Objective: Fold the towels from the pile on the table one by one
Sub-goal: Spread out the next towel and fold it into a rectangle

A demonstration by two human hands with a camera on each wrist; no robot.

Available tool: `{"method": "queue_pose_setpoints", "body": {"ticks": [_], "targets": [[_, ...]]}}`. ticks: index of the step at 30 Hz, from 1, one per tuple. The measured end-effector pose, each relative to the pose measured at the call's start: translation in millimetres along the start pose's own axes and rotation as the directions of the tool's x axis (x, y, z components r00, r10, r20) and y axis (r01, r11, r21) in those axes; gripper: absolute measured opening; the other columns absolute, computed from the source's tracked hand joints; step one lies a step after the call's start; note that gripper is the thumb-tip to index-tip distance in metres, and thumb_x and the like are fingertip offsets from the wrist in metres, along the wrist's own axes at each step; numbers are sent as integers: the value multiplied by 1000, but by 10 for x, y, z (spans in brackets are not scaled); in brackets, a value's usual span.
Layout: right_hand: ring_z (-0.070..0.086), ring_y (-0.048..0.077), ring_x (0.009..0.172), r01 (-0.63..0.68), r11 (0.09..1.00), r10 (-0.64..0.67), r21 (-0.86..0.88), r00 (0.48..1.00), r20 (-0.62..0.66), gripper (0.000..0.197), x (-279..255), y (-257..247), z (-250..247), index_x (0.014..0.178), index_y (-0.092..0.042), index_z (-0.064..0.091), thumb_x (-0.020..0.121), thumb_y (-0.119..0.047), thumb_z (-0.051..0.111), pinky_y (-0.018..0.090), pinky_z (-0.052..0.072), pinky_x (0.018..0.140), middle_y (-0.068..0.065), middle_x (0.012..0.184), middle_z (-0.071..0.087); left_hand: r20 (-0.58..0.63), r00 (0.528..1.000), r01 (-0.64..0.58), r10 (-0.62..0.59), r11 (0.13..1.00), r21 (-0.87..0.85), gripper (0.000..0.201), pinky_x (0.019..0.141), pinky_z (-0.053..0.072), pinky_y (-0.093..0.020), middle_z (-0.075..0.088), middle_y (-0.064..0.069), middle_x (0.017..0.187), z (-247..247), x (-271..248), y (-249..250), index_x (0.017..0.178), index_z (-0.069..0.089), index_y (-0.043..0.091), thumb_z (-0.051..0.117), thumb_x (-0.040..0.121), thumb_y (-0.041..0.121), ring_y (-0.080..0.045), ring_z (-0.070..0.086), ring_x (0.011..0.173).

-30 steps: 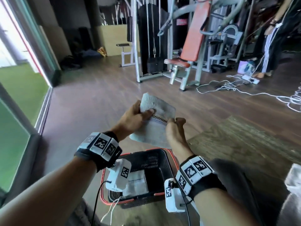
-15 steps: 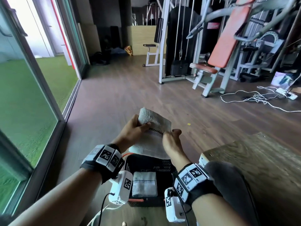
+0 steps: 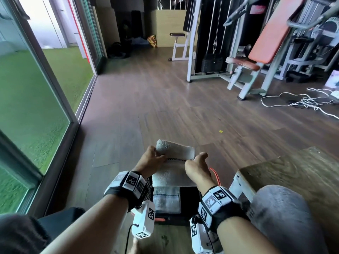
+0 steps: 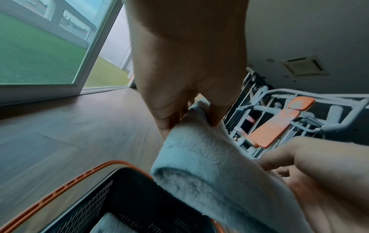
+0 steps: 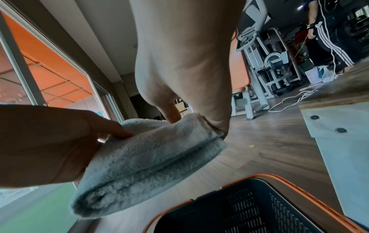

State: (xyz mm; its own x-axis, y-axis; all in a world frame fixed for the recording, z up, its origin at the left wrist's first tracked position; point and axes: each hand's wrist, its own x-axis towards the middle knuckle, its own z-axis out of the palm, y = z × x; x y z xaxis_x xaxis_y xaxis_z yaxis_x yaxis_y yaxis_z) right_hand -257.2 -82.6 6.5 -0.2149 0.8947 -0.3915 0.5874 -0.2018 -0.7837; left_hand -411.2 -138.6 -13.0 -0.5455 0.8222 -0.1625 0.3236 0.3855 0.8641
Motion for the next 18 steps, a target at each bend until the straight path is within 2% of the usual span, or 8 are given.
{"method": "queue_pose_setpoints", "body": {"ticks": [1, 3, 5, 7, 9, 11, 15, 18], "targets": [[37, 36, 139, 0, 1000, 0, -17, 1000, -8, 68, 81, 53, 17, 154, -4, 0, 97, -8, 37, 34, 30, 110, 20, 157, 30, 2, 1000, 27, -28, 999, 22, 25, 44, 39, -15, 53, -1, 81, 72, 54, -78, 104, 47, 7, 63, 90, 21, -10, 47, 64], [51, 36, 121, 4, 999, -5, -48, 999, -34, 54, 264, 192, 70, 144, -7, 16, 95, -6, 39, 33, 38, 98, 21, 142, 46, 23, 997, 77, -78, 996, 44, 24, 46, 38, -15, 51, 0, 80, 229, 194, -254, 105, 49, 7, 62, 89, 18, -9, 46, 65], [56, 36, 106, 25, 996, -30, -88, 998, -54, 44, 441, 344, 143, 130, -10, 25, 90, -4, 42, 37, 44, 92, 21, 126, 54, 51, 995, 87, -91, 993, 77, 18, 48, 35, -10, 50, 6, 79, 392, 324, -435, 96, 49, 19, 65, 88, 19, -9, 48, 68], [57, 37, 102, 37, 991, -47, -131, 996, -76, 37, 623, 527, 229, 118, -13, 29, 87, -1, 44, 41, 46, 87, 21, 119, 55, 79, 993, 83, -88, 994, 72, 29, 49, 37, -7, 48, 12, 81, 574, 440, -606, 88, 41, 27, 68, 88, 16, -4, 49, 68], [57, 36, 98, 14, 982, -29, -187, 997, -78, 39, 830, 748, 306, 121, -12, 31, 86, -2, 45, 39, 43, 78, 18, 116, 55, 121, 986, 109, -112, 994, 30, 39, 45, 39, -8, 52, 5, 79, 788, 571, -810, 103, 39, 22, 69, 85, 7, -6, 49, 60], [53, 31, 89, -34, 966, 29, -258, 999, -21, 42, 1046, 985, 395, 124, -16, 35, 86, -3, 45, 33, 35, 71, 11, 109, 53, 180, 967, 169, -178, 984, 63, 40, 38, 37, -16, 55, -3, 70, 997, 698, -1032, 111, 41, 13, 68, 83, 2, -10, 49, 49], [51, 27, 83, -115, 920, 146, -375, 988, 57, 22, 1484, 1422, 645, 100, -19, 54, 85, -6, 44, 26, 38, 71, 14, 115, 58, 268, 909, 291, -320, 946, 143, 27, 37, 36, -14, 57, -1, 63, 1402, 1001, -1551, 108, 59, 7, 68, 82, 3, -4, 47, 40], [53, 31, 93, -187, 878, 244, -440, 967, 76, 27, 1767, 1684, 855, 113, -14, 59, 88, -13, 49, 28, 46, 82, 15, 123, 49, 306, 867, 343, -393, 916, 207, 25, 49, 43, -23, 58, -3, 72, 1675, 1209, -1866, 107, 63, 9, 69, 84, 10, -14, 48, 52]]}}
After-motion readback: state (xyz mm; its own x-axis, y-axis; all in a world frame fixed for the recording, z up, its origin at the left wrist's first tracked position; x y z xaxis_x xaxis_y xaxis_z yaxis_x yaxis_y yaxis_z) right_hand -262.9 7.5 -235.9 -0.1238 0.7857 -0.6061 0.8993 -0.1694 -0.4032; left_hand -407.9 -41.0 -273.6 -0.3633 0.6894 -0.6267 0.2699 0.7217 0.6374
